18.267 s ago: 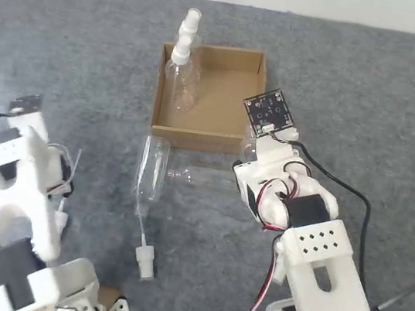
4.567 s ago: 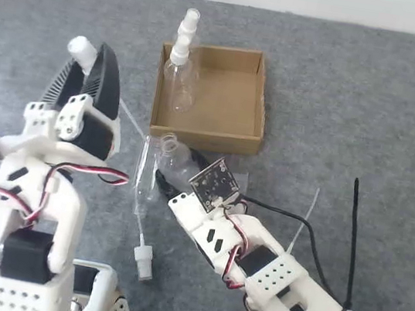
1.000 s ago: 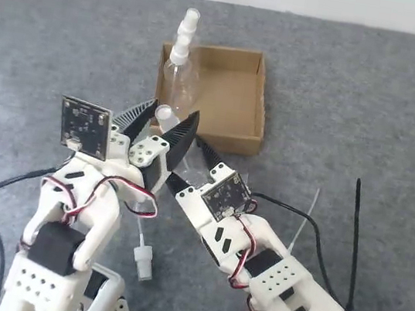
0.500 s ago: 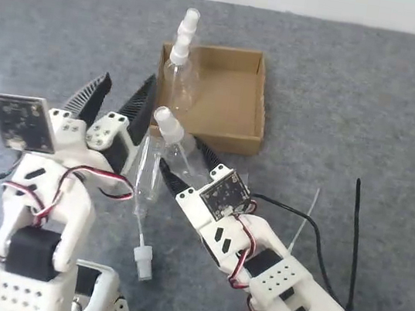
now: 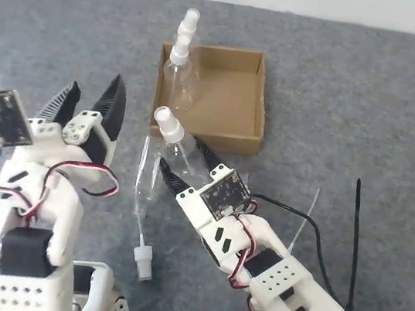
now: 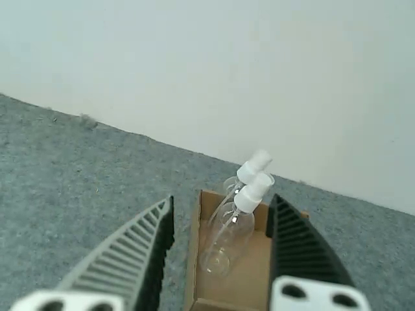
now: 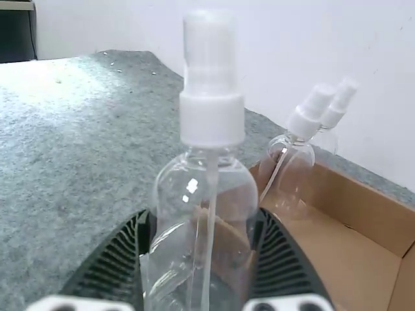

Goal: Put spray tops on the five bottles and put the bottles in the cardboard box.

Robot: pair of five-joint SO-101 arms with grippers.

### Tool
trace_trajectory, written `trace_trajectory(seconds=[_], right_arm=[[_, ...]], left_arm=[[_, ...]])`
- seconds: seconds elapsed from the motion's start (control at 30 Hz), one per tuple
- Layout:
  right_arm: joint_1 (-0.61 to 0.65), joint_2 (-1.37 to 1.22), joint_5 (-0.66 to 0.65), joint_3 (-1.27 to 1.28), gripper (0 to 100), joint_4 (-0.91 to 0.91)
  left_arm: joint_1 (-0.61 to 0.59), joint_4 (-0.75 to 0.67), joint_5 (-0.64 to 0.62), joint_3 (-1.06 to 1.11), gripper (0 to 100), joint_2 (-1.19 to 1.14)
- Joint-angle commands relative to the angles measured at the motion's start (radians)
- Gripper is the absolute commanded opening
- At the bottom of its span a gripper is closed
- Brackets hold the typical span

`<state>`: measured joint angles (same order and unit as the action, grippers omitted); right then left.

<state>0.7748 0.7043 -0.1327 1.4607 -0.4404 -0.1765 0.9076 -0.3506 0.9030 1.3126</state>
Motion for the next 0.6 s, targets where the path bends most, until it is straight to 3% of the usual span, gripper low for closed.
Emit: trace_trajectory(seconds=[0.0,0.33,0.57], right_arm=[[-0.012,0.048,-0.009,-0.015,0.9,-0.001],[0.008,0.051,-0.009,-0.043,0.9,0.004],[0.018,0.051,-0.009,-0.052,0.9,0.004]], left_arm=[[-0.003,0.0,-0.015,0.03,22,0.012],[-0.003,-0.13,-0.017,0.186,22,0.011],[0.005,-0.137,-0.057,0.197,22,0.006]])
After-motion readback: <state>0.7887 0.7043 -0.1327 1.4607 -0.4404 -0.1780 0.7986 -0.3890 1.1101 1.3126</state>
